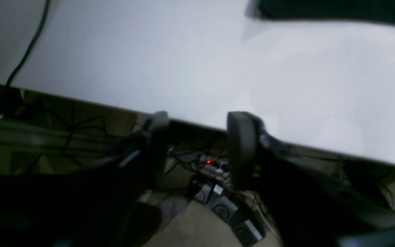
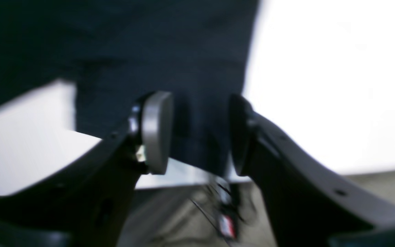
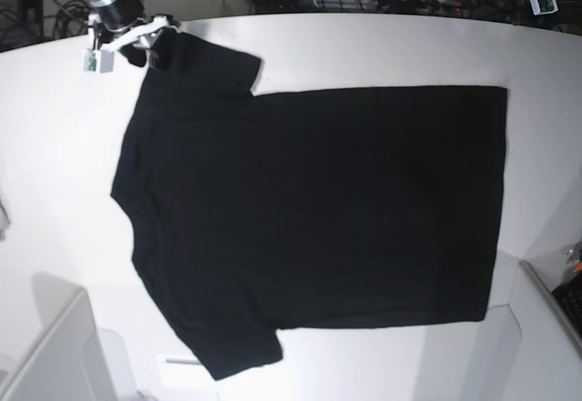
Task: Fold the T-shirt properly
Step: 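Reach the right gripper to the shirt's shoulder corner and grasp it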
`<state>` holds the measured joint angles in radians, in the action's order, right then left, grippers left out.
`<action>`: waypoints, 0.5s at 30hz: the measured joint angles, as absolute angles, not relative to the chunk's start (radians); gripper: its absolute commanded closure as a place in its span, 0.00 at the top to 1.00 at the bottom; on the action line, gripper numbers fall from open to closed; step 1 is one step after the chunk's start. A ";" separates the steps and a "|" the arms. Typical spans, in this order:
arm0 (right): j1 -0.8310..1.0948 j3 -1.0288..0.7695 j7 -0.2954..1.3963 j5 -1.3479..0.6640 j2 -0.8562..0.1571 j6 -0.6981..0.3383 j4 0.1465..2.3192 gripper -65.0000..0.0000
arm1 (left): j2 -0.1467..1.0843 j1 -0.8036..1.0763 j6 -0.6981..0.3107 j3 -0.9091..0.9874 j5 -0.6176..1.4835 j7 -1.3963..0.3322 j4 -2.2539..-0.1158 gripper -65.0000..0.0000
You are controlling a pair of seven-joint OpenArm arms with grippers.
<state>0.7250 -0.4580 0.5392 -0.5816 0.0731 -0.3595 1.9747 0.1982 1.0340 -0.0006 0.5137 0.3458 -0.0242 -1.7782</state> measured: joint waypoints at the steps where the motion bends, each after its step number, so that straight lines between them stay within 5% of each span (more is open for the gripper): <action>1: 0.714 -0.475 0.545 -0.600 0.072 -0.361 1.971 0.52 | 0.200 1.033 -0.030 0.514 0.346 -0.021 -1.779 0.53; 7: 0.607 -0.578 0.761 -0.609 0.073 -0.370 1.923 0.60 | 0.201 1.005 -0.159 0.529 0.524 -0.023 -1.753 0.57; 15: 0.546 -0.617 0.809 -0.603 0.073 -0.421 1.816 0.60 | 0.205 0.995 -0.210 0.545 0.630 -0.027 -1.744 0.57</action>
<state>0.5461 -0.6170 0.8085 -0.6033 0.0731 -0.4206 1.8156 0.2047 0.9955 -0.2100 0.5446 0.6300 -0.0273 -1.7439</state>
